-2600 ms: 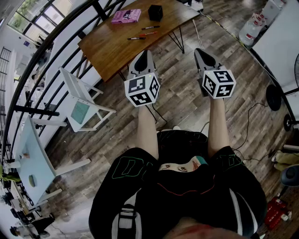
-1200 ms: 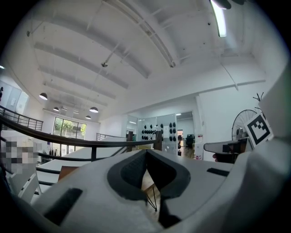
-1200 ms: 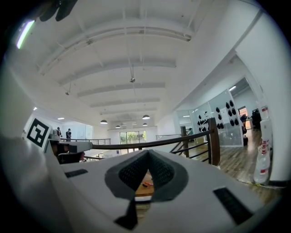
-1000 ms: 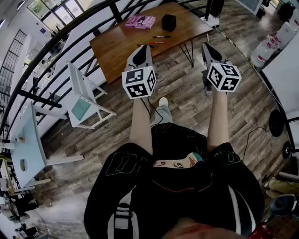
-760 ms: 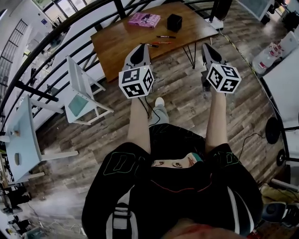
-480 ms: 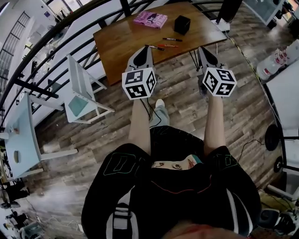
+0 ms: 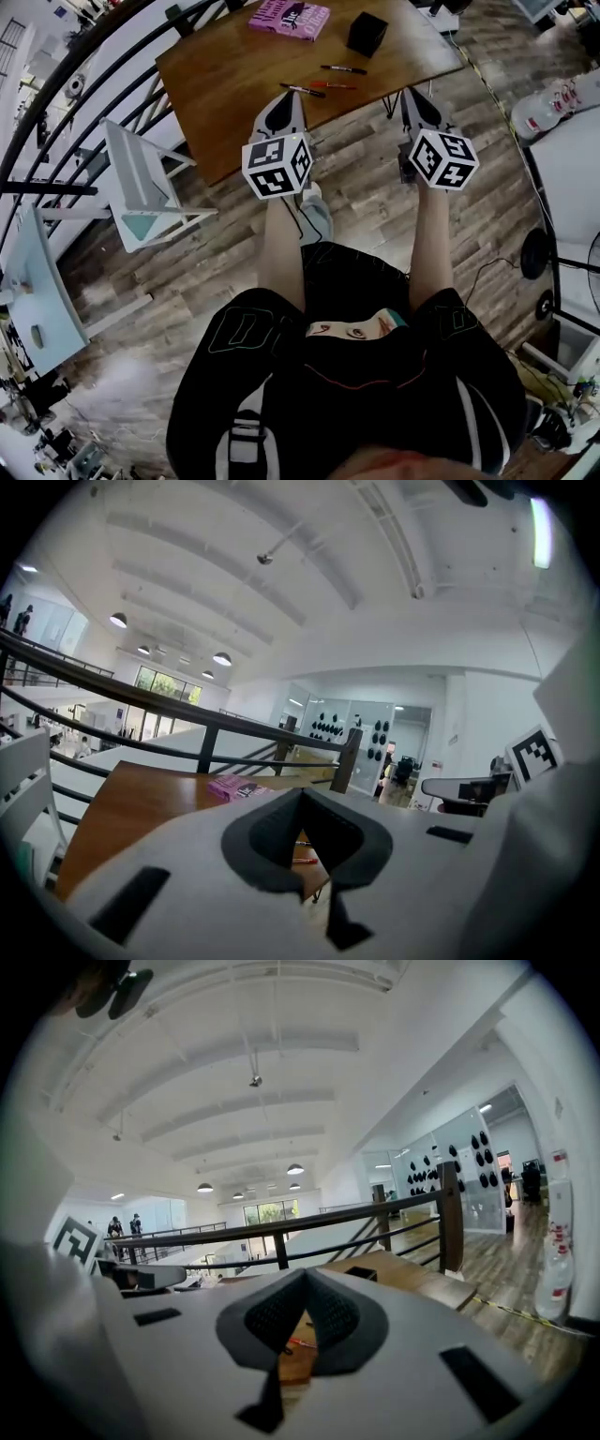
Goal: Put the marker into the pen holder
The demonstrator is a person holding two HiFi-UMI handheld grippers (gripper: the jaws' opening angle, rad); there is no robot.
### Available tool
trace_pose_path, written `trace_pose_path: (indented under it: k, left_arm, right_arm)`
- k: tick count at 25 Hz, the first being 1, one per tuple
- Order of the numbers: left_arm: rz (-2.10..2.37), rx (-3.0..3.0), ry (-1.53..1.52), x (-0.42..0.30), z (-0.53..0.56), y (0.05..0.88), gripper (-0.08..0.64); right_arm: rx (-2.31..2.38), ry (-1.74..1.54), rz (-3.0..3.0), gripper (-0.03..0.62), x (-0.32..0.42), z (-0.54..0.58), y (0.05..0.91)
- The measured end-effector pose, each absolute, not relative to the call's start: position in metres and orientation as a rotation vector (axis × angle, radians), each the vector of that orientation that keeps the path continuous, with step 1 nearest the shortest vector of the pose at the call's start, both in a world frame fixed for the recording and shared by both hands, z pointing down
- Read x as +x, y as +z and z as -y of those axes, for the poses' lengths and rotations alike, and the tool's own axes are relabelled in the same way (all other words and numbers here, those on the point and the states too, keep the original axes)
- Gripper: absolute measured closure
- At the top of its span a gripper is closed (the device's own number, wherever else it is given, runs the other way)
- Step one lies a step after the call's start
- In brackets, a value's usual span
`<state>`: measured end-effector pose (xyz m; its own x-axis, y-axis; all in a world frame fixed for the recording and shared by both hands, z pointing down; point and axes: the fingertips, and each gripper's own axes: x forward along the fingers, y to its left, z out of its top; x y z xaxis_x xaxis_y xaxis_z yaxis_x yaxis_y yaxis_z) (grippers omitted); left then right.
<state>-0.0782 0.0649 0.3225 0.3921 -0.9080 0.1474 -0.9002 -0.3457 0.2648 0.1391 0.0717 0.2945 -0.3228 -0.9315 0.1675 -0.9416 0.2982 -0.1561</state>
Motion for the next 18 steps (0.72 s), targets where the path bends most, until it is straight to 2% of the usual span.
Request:
trace_pose_path:
  k: [18]
  left_arm:
    - [1.535, 2.281, 0.052, -0.102, 0.121, 0.364, 0.552]
  right_arm:
    - [1.637, 0.39, 2.474, 0.588, 0.089, 0.107, 0.327]
